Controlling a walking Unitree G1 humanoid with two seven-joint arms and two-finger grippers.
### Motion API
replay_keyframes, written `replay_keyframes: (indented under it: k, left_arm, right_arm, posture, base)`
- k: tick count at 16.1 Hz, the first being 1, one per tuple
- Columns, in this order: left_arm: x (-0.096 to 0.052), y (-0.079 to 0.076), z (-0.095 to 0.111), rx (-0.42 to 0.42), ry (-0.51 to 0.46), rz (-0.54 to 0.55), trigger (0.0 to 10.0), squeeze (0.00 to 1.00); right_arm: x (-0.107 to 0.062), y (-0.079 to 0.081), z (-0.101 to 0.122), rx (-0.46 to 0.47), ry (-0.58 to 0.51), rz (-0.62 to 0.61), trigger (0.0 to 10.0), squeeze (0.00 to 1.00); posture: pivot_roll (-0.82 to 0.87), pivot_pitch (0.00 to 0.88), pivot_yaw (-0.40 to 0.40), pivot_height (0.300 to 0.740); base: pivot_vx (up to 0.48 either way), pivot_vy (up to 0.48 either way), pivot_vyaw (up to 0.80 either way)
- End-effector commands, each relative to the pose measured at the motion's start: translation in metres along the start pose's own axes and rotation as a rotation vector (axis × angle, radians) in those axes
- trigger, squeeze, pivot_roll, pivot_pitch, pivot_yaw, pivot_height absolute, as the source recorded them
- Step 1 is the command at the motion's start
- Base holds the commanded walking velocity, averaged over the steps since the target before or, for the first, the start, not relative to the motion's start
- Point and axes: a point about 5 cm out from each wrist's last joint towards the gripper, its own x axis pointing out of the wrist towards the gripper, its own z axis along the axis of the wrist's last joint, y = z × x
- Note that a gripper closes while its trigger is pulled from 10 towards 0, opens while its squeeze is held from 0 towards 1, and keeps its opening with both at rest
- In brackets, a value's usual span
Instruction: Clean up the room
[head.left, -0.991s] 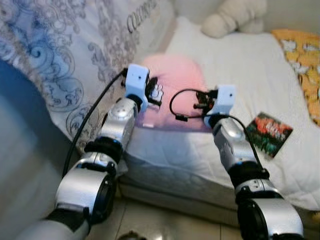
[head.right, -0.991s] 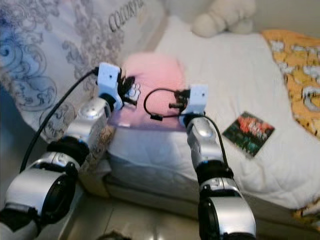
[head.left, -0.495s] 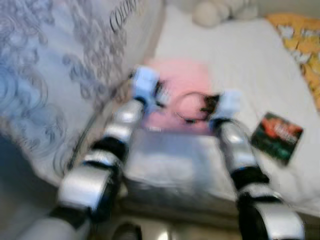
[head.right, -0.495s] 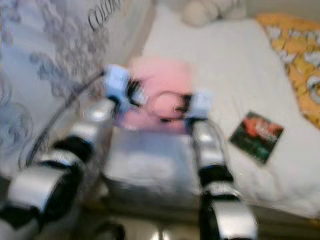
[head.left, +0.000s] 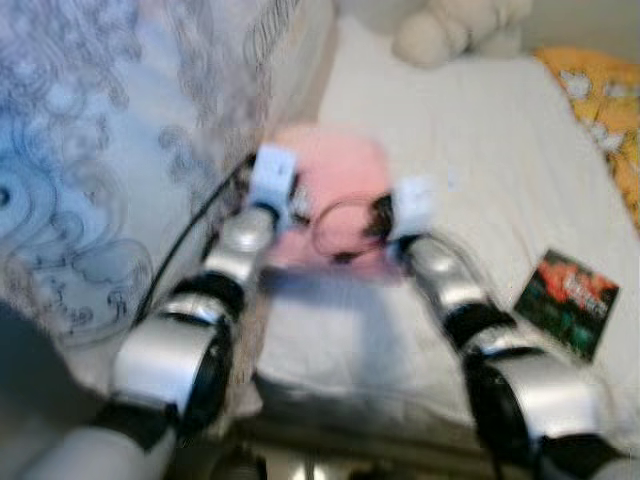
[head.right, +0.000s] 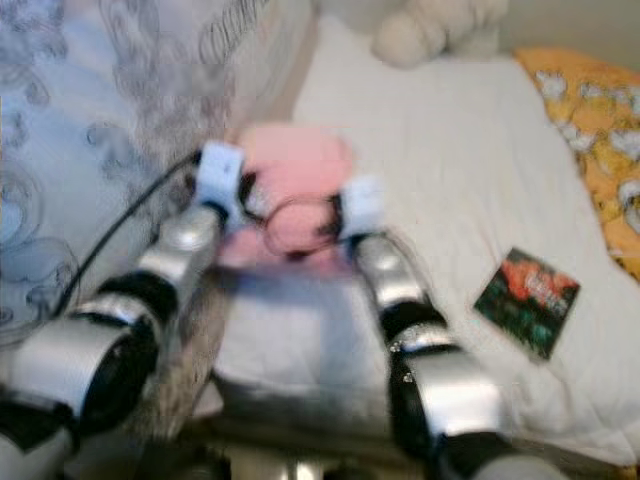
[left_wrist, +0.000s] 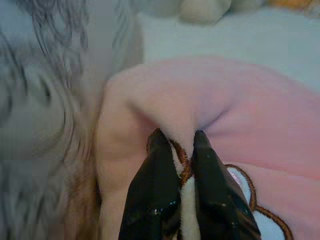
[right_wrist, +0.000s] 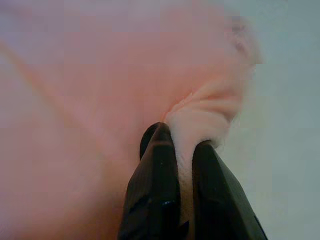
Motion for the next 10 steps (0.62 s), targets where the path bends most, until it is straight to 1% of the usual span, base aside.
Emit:
replay_keyframes:
  k: [1, 2, 3, 4, 6, 7, 8, 10]
  left_arm:
    - [-0.001, -0.005, -0.003, 0.027, -0.005, 0.005, 10.0, 0.0]
    - [-0.002, 0.002, -0.006, 0.011, 0.008, 0.031, 10.0, 0.0]
    - [-0.002, 0.004, -0.007, -0.016, 0.012, 0.042, 10.0, 0.0]
    - [-0.003, 0.005, -0.009, -0.033, 0.017, 0.052, 10.0, 0.0]
    - [-0.004, 0.001, -0.014, -0.019, 0.033, 0.037, 10.0, 0.0]
    - [-0.004, -0.002, -0.013, -0.022, 0.035, 0.03, 10.0, 0.1]
    - [-0.003, -0.004, -0.013, -0.027, 0.036, 0.027, 10.0, 1.0]
    - [-0.003, -0.005, -0.011, -0.02, 0.025, 0.025, 10.0, 1.0]
  right_arm:
    - [-0.005, -0.014, -0.012, 0.013, 0.031, -0.058, 10.0, 0.0]
    - [-0.004, -0.005, -0.016, -0.001, 0.044, -0.042, 10.0, 0.0]
    - [-0.004, -0.002, -0.018, -0.014, 0.048, -0.035, 10.0, 0.0]
    - [-0.004, -0.002, -0.02, -0.006, 0.06, -0.049, 10.0, 0.0]
    - [-0.005, -0.003, -0.023, -0.006, 0.075, -0.063, 10.0, 0.0]
    - [-0.006, -0.004, -0.026, 0.028, 0.086, -0.069, 10.0, 0.27]
    - [-0.006, -0.005, -0.028, 0.056, 0.094, -0.077, 10.0, 1.0]
    - [-0.007, -0.004, -0.031, 0.072, 0.097, -0.074, 10.0, 1.0]
  posture:
    - [0.02, 0.211, -0.116, 0.74]
    - [0.02, 0.225, -0.114, 0.74]
    - [0.02, 0.225, -0.114, 0.74]
    - [0.03, 0.223, -0.12, 0.74]
    - [0.02, 0.215, -0.118, 0.74]
    - [0.02, 0.208, -0.118, 0.74]
    - [0.03, 0.198, -0.117, 0.74]
    - [0.04, 0.177, -0.11, 0.74]
  base:
    - [0.0, 0.0, 0.0]
    - [0.0, 0.0, 0.0]
    - [0.0, 0.0, 0.0]
    - [0.0, 0.0, 0.0]
    - [0.0, 0.0, 0.0]
    - [0.0, 0.0, 0.0]
    - [0.0, 0.0, 0.0]
    - [0.0, 0.0, 0.0]
